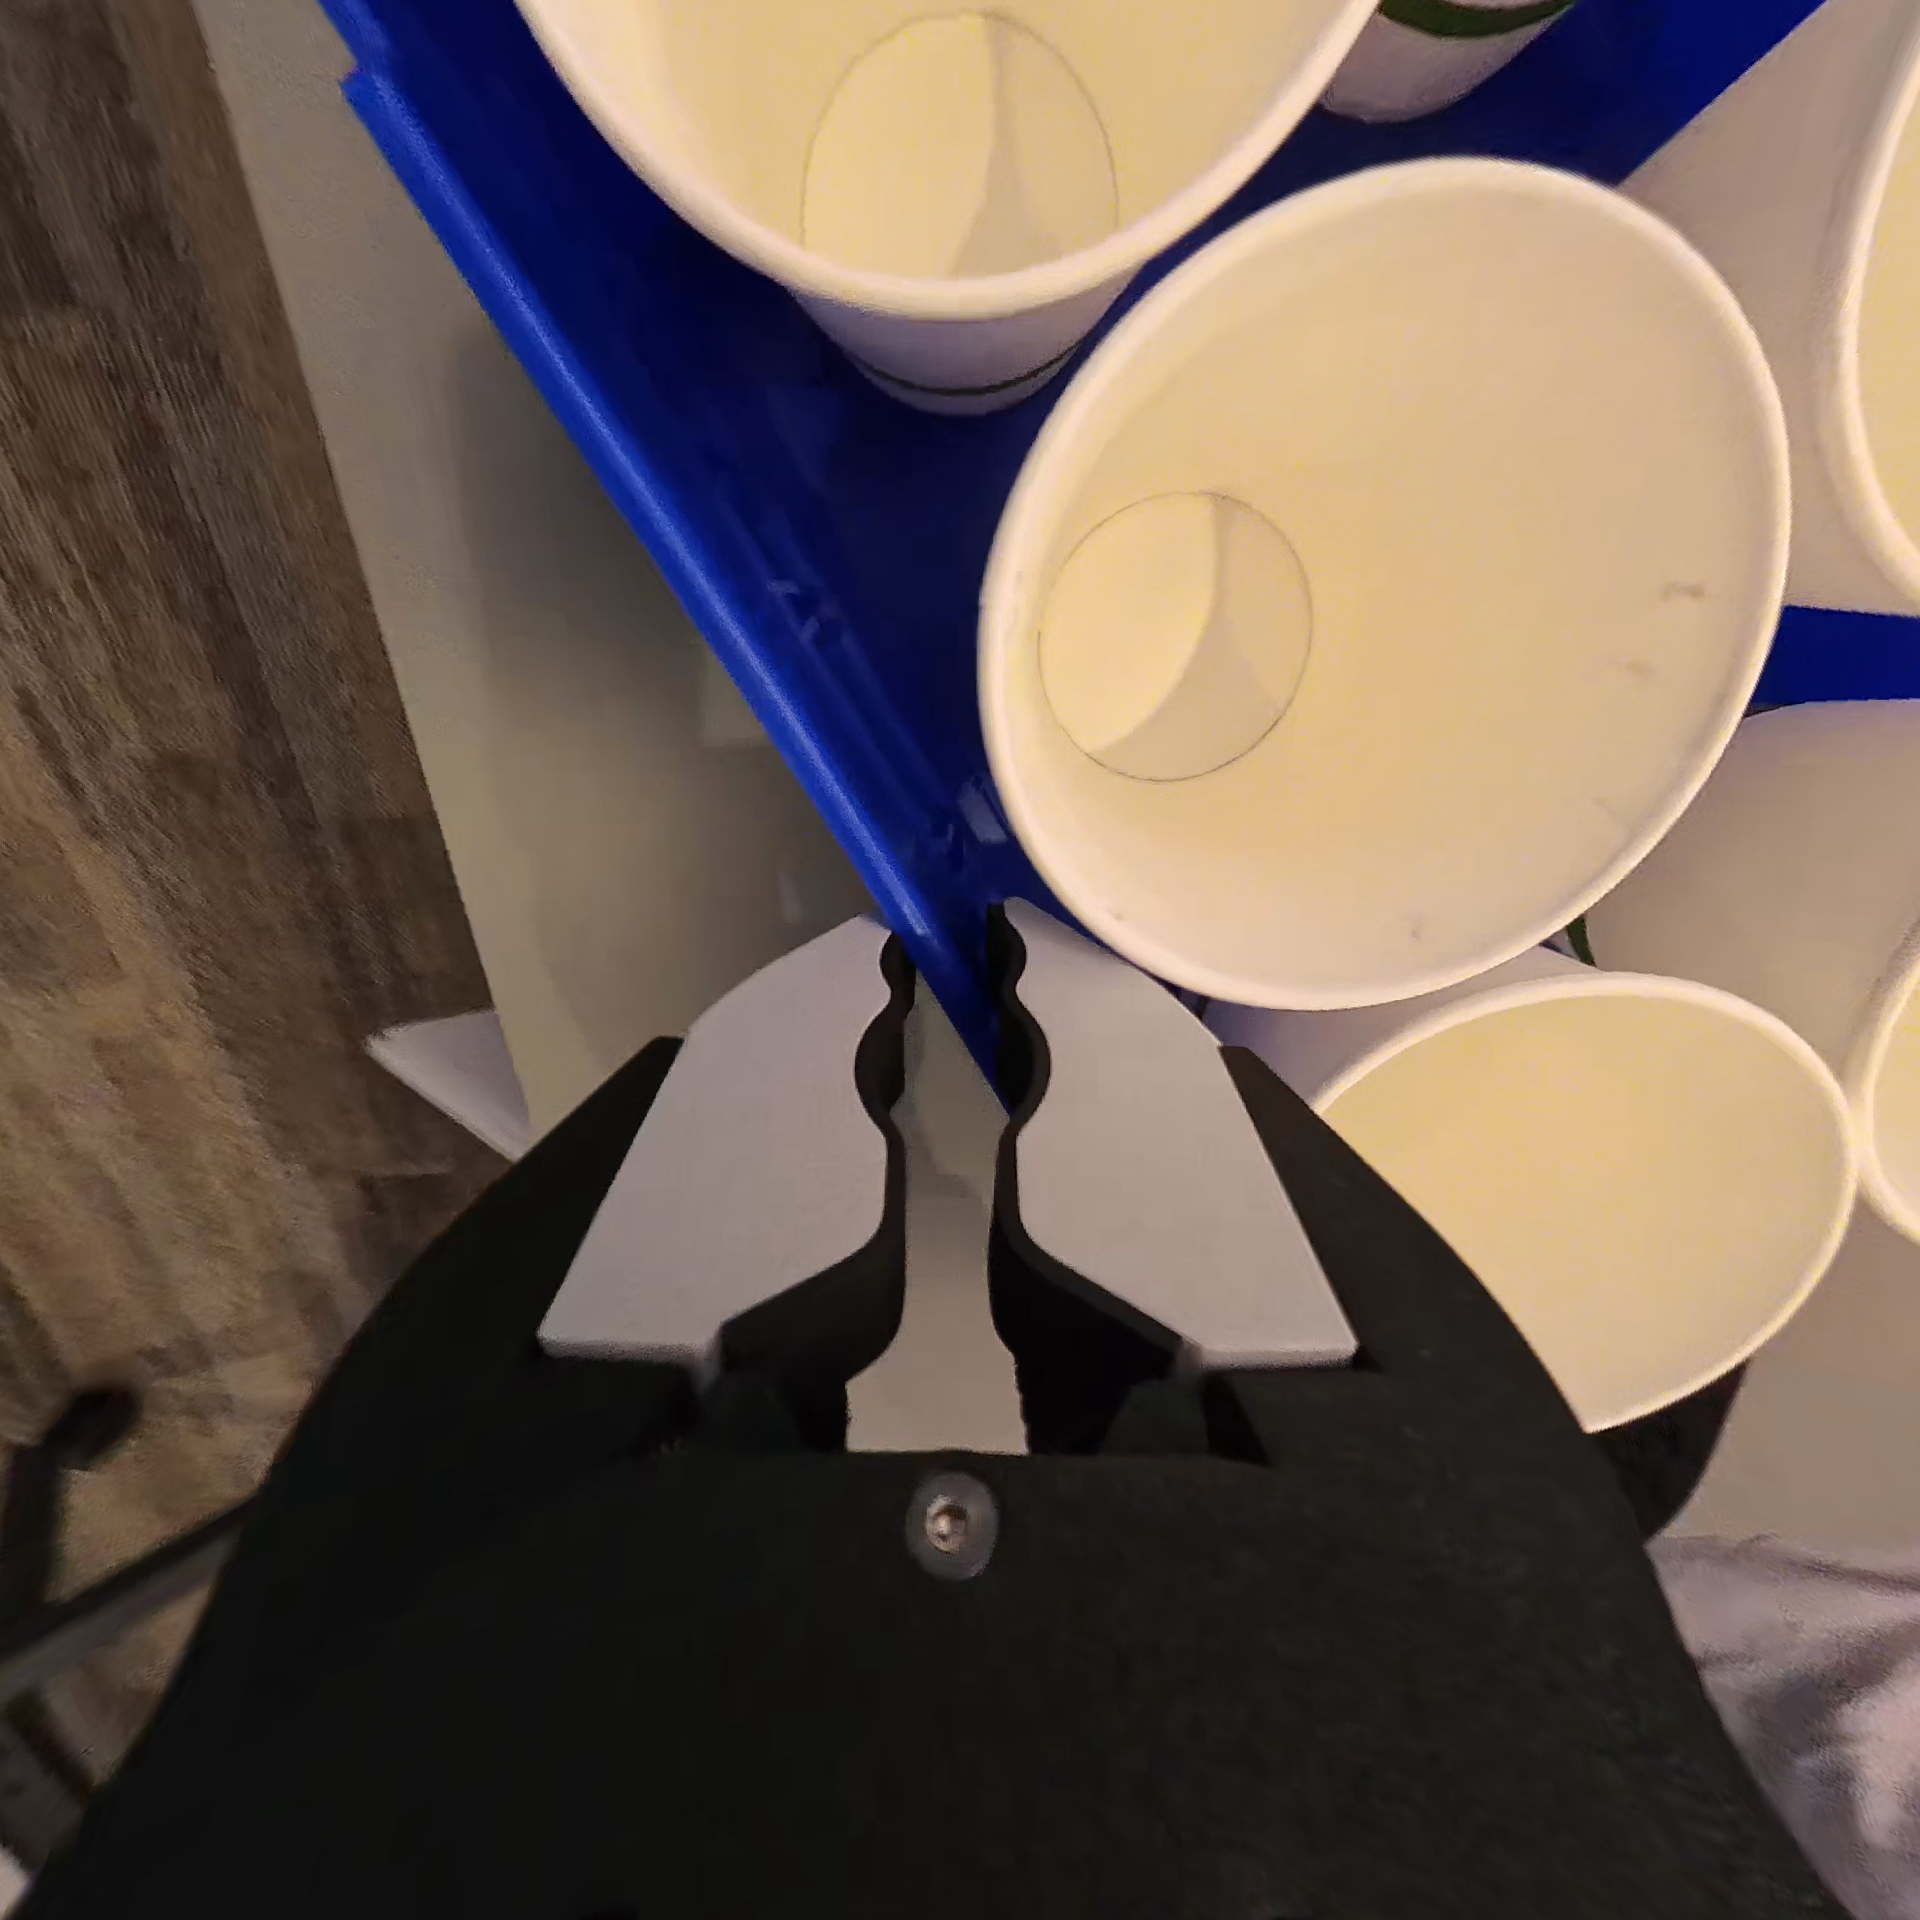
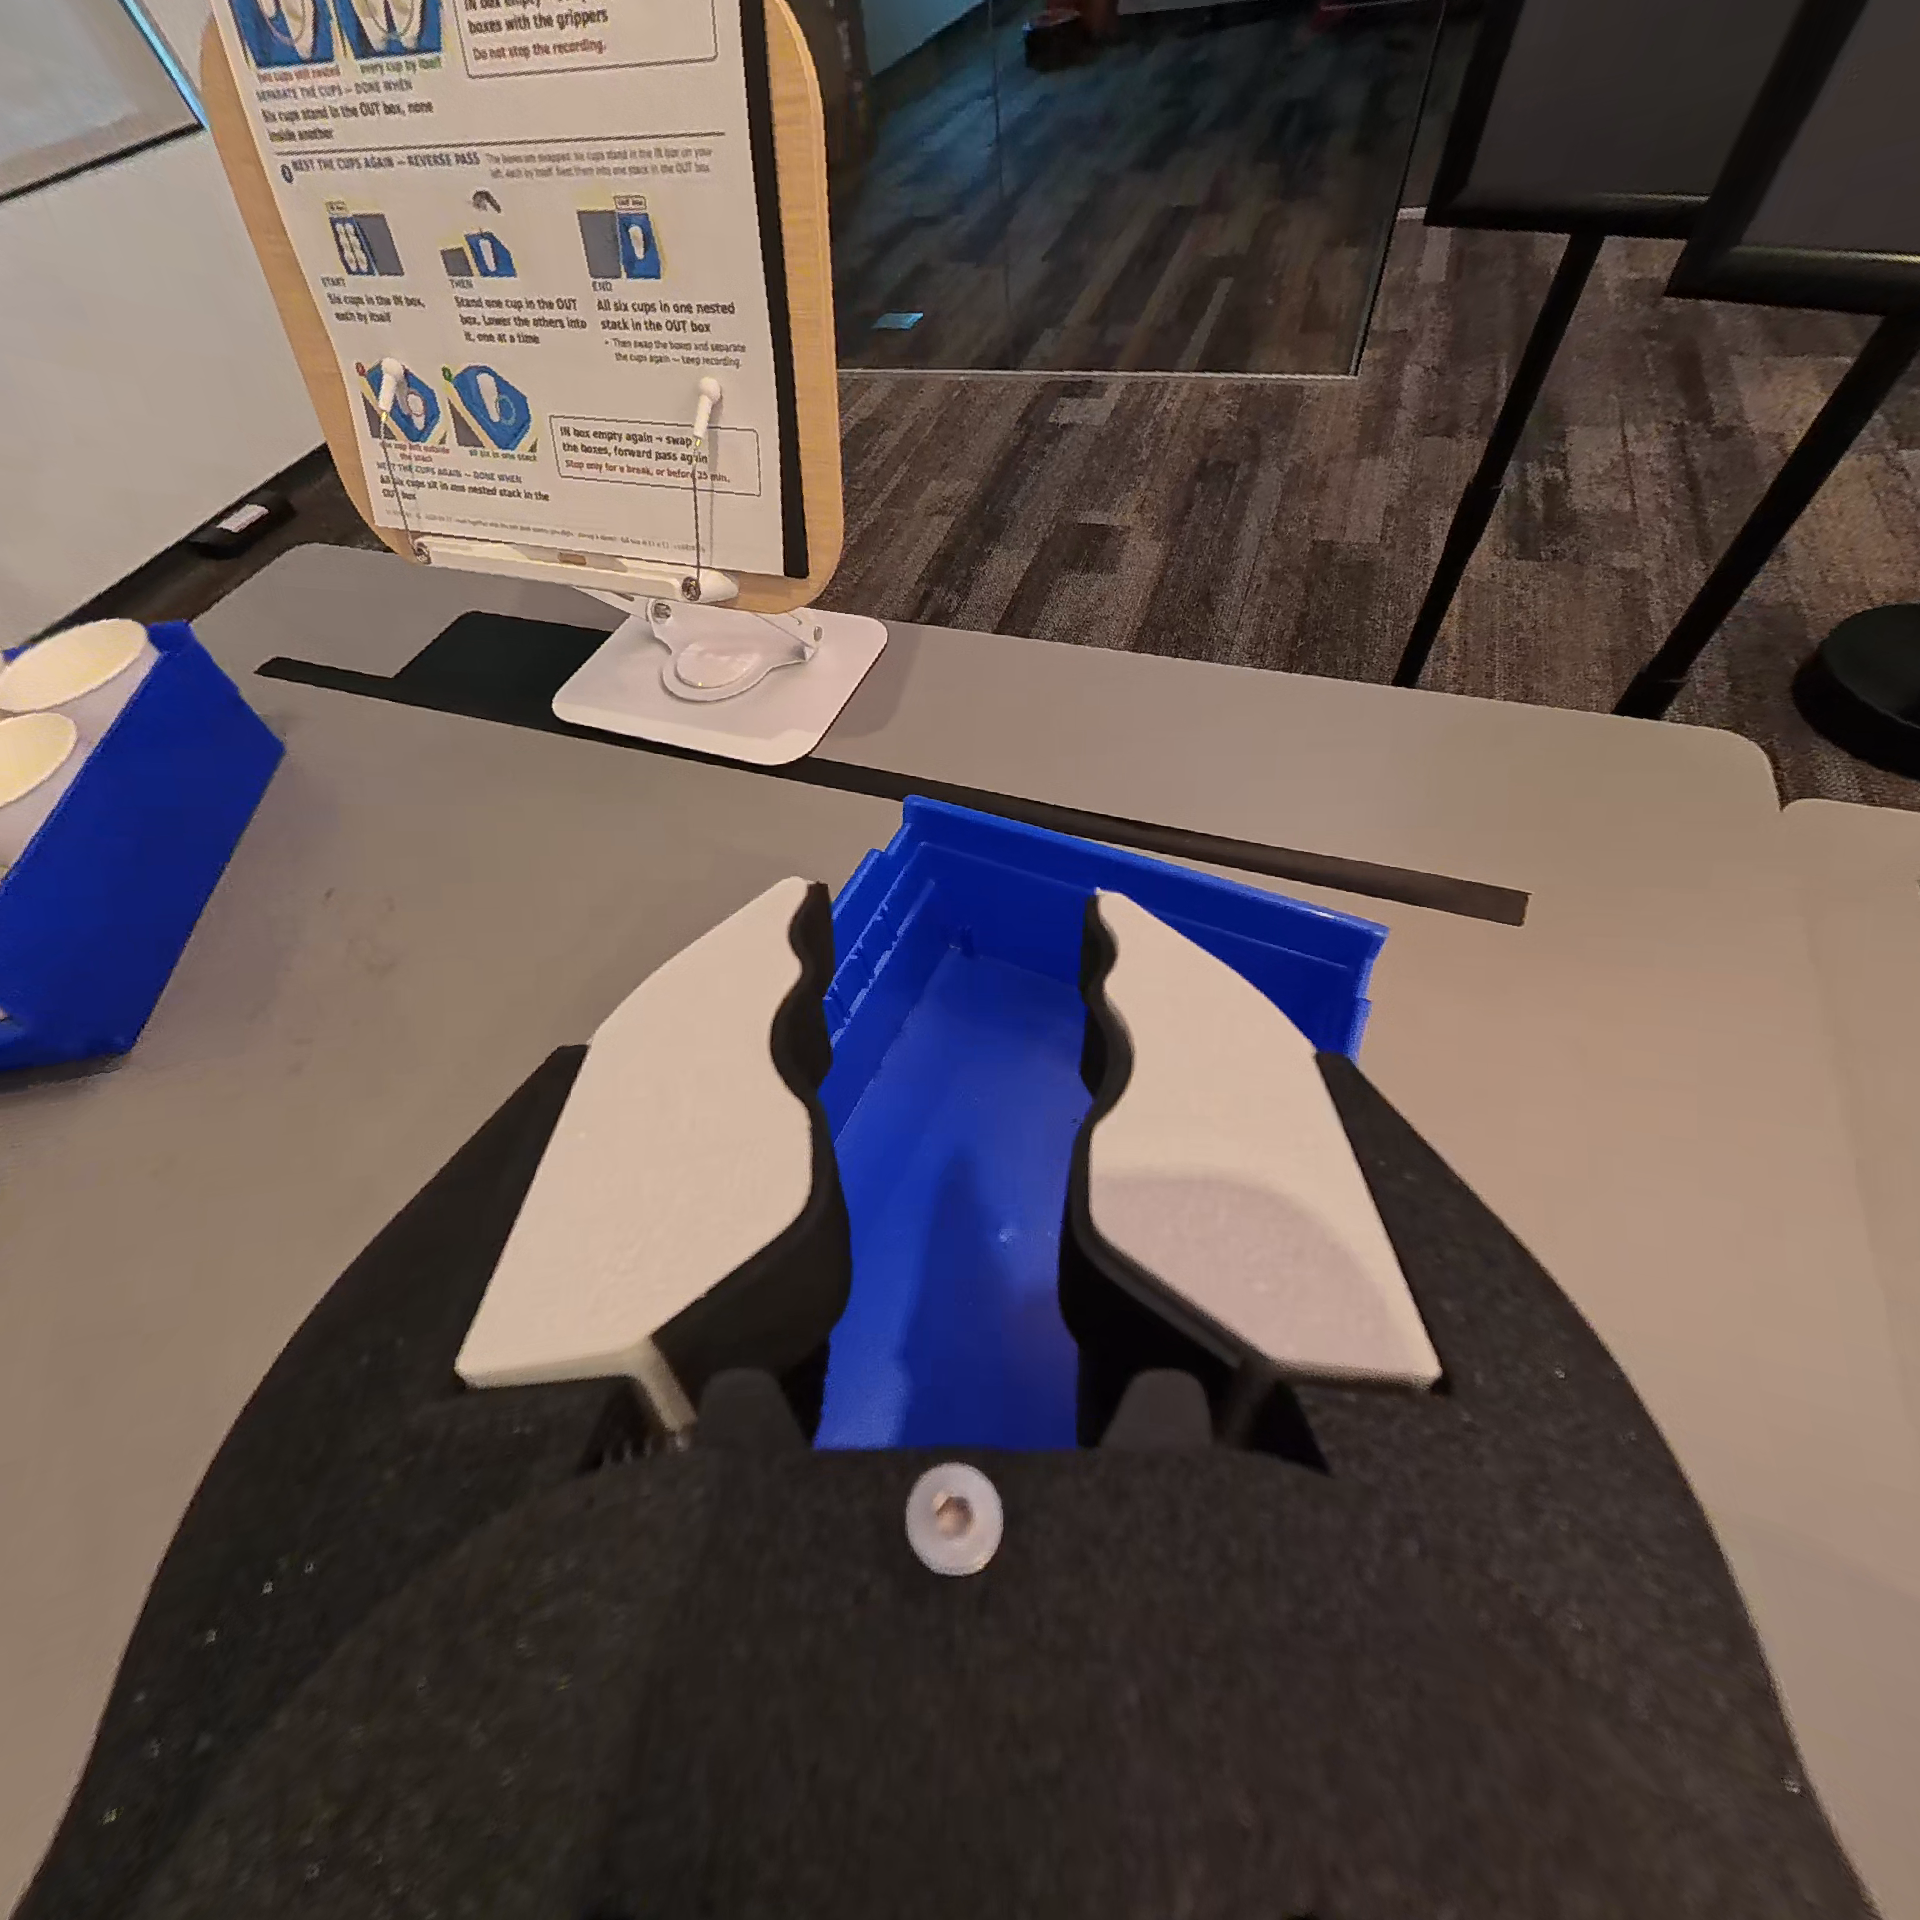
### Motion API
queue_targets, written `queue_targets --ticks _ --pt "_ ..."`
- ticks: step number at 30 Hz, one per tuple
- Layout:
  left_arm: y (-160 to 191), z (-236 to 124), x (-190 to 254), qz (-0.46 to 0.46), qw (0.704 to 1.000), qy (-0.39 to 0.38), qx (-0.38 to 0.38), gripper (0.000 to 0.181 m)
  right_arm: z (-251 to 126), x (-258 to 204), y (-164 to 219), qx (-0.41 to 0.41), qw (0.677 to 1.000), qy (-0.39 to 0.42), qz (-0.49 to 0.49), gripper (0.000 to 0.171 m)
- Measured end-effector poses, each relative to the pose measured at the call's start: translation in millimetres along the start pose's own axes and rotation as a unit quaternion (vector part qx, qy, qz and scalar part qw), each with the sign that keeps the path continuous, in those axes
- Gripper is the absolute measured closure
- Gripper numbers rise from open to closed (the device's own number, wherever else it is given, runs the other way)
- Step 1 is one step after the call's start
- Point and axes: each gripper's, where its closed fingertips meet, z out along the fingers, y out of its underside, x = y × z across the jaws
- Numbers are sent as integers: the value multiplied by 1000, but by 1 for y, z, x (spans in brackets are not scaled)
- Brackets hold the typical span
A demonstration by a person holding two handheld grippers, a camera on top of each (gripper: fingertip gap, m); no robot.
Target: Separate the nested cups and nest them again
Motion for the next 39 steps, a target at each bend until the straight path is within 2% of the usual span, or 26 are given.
queue_targets --ticks 10,18,24,35,39 --pt "-53 9 30 192 981 10 -7 167 9 -9 0 -14 999 14 -30 127" --pt "-54 10 29 204 978 48 3 168 24 -6 9 -44 998 30 -44 127" --pt "-47 8 23 230 972 46 -1 167 31 -4 13 -57 997 36 -47 127" --pt "-47 8 22 196 979 49 16 168 40 -2 19 -75 995 41 -51 127" --pt "-51 5 20 191 979 43 50 165 43 -2 21 -79 995 37 -51 126"
